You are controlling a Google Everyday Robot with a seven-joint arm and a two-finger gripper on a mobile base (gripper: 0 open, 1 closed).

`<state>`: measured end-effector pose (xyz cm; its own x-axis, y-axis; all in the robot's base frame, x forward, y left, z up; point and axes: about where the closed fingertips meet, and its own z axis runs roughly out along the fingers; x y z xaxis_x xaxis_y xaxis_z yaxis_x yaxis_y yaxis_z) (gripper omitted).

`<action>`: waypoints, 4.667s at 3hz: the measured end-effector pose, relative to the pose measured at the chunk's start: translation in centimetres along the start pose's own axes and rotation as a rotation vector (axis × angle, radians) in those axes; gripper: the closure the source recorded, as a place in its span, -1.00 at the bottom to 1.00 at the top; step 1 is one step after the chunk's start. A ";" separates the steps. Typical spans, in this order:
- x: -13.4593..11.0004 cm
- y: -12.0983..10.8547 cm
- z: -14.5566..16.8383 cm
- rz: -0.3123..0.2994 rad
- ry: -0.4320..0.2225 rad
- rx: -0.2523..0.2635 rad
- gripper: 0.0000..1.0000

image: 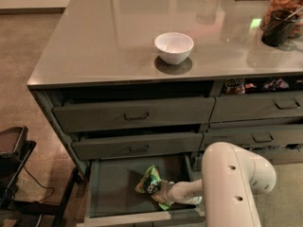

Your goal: Pick green rice chip bag from bottom drawer and place on counter

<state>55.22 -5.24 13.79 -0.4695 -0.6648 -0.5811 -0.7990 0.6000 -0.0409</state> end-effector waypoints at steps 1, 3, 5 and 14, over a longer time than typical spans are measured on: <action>0.0 0.0 0.0 0.000 0.000 0.000 0.56; -0.2 0.3 -2.1 -0.059 -0.017 -0.054 1.00; -2.3 -0.9 -11.8 -0.306 -0.078 -0.156 1.00; -23.7 -4.0 -45.2 -0.613 -0.215 -0.032 1.00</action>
Offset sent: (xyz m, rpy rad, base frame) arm -0.0024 -0.0027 0.0054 0.0075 -0.0004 0.0203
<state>52.53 -12.00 64.46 0.1588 -0.7764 -0.6099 -0.9102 0.1242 -0.3951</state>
